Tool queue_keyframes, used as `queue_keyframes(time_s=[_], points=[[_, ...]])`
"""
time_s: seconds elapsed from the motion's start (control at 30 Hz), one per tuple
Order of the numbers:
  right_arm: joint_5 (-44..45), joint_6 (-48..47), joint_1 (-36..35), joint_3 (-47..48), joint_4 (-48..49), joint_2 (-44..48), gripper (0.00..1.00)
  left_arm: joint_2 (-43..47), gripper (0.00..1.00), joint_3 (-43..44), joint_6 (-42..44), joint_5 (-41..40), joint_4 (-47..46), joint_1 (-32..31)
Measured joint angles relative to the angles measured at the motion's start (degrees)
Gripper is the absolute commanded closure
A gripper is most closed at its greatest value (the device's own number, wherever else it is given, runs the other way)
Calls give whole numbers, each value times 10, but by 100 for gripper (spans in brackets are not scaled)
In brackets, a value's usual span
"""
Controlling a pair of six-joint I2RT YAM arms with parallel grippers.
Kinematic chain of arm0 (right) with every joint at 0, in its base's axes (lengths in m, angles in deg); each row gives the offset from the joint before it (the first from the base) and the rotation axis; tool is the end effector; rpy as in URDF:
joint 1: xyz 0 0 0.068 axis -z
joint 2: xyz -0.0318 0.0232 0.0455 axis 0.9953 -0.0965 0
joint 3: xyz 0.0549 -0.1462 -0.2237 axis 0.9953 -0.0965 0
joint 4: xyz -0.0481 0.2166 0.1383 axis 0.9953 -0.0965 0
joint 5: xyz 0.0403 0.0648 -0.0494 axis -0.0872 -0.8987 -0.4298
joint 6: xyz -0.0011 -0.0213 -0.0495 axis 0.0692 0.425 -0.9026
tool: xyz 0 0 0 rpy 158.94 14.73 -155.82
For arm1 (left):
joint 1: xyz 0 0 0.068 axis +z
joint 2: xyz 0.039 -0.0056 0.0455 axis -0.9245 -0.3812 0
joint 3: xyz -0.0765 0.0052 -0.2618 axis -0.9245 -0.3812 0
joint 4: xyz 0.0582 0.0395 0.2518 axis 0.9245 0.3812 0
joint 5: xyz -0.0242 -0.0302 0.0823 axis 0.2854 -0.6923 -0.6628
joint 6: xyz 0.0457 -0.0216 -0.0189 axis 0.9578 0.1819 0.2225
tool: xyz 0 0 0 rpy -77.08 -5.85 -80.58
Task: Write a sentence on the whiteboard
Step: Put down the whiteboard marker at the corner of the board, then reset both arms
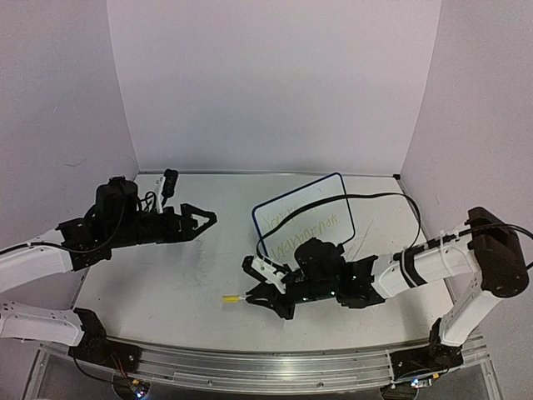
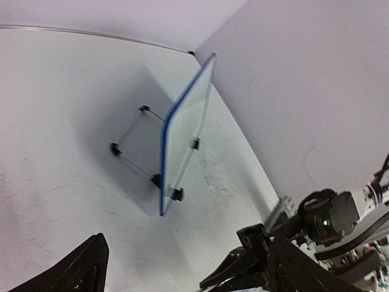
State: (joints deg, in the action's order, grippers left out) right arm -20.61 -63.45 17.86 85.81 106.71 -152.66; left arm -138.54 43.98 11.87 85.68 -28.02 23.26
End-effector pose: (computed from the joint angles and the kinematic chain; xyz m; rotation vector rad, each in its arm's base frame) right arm 0.1282 0.3256 0.1921 -1.4355 1.5629 0.9851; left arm 0.1574 -0.1648 0.2928 0.3004 2.0349 -1.1460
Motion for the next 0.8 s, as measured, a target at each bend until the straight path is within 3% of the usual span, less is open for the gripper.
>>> queue_keyframes(time_s=[0.17, 0.37, 0.57, 0.8], points=[[54, 32, -10, -16, 10, -27, 98, 58, 6, 1, 1, -133, 58, 3], [101, 56, -37, 68, 19, -139, 97, 92, 6, 4, -1, -204, 81, 3], [170, 97, -45, 145, 19, -222, 67, 112, 6, 4, -6, -219, 95, 3], [225, 107, -44, 133, 23, -212, 30, 132, 4, 12, -3, -236, 116, 3]])
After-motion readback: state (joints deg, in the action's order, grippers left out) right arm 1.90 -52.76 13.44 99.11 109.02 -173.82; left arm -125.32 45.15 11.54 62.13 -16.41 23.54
